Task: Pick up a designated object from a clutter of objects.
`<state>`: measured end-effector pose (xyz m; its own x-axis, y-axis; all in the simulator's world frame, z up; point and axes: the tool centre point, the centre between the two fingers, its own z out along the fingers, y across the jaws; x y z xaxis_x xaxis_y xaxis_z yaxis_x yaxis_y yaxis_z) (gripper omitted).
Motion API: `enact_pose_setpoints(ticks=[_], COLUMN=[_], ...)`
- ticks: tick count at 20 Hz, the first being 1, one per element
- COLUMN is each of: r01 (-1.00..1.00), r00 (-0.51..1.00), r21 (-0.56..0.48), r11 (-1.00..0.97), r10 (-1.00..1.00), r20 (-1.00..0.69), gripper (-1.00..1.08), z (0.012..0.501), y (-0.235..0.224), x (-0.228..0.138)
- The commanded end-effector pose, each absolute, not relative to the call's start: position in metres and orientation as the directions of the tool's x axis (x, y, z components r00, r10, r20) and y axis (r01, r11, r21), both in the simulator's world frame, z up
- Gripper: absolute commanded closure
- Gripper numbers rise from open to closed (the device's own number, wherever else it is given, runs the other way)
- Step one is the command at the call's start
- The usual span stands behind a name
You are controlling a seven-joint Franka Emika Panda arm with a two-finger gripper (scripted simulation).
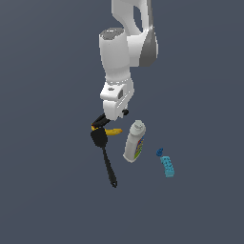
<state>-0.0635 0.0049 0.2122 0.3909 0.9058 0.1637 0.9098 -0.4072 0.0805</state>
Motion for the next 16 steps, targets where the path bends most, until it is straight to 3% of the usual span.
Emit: enact_pose_setpoints(ticks=[1,16], r01=[0.909,0.910], r00=[0.391,0.390], r21=[0.084,0.084], r11=[-0.408,-0.407], r10=[0.906,0.906], r20=[0.162,0.164], gripper=[1.08,1.08], z=[0.234,0.369], y=[0.023,0.143], x=[-0.066,-0.081])
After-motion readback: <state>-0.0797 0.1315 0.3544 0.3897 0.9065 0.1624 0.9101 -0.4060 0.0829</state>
